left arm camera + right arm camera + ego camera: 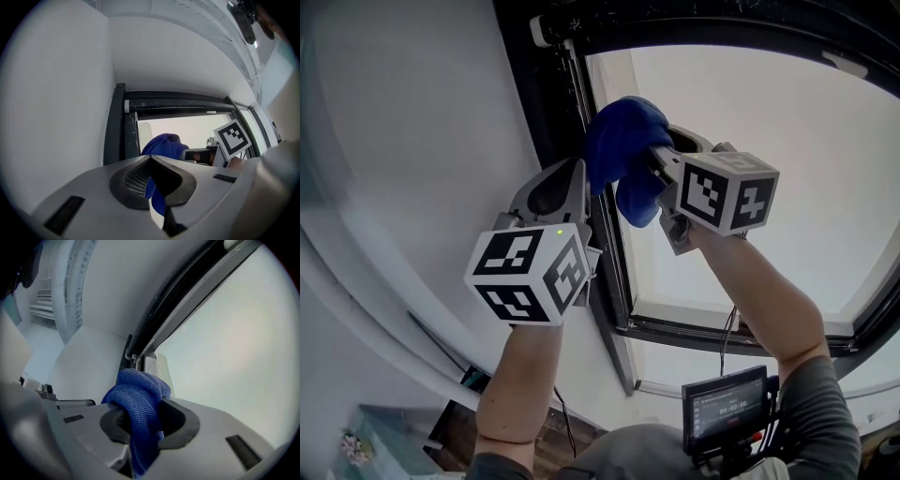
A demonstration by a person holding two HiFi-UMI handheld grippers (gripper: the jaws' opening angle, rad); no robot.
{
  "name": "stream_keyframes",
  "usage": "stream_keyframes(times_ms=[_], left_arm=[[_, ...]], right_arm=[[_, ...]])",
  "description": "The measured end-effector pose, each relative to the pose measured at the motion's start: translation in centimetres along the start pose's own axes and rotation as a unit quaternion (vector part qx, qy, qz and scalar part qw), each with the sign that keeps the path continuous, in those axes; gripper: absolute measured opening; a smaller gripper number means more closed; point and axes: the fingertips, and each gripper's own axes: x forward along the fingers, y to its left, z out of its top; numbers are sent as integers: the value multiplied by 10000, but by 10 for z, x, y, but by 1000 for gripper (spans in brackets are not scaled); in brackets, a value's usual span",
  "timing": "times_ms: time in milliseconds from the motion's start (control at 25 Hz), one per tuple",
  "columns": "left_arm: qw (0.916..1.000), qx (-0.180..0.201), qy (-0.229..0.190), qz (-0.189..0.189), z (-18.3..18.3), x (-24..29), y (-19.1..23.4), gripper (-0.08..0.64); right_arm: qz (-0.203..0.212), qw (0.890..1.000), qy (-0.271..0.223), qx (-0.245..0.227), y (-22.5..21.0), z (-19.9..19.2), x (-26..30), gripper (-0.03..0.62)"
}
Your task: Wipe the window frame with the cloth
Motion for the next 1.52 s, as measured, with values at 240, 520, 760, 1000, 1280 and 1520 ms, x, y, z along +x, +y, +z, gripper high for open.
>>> stream_keyframes(times_ms=[240, 520, 760, 1000, 1280, 1520], left_arm=[[9999, 62, -99, 97, 17, 12, 15, 8], [9993, 101, -241, 271, 36, 10, 36, 8], [9994, 285, -179, 99, 43, 13, 27, 9], [9997, 251, -48, 5, 19, 1, 23, 8], [9999, 21, 159, 13, -23, -14, 16, 9], [9993, -194, 322, 23, -73, -26, 0, 8]], right_arm=[[-90, 9998, -147, 138, -4, 34, 36, 95], [-95, 9996, -261, 87, 3, 56, 59, 95], [-208, 9994, -195, 211, -3, 56, 80, 95], [-211, 9993, -135, 285, -9, 31, 79, 95], [-247, 9984, 362, 359, -8, -46, 54, 95], [-376, 9941, 861, 536, -16, -131, 23, 95]])
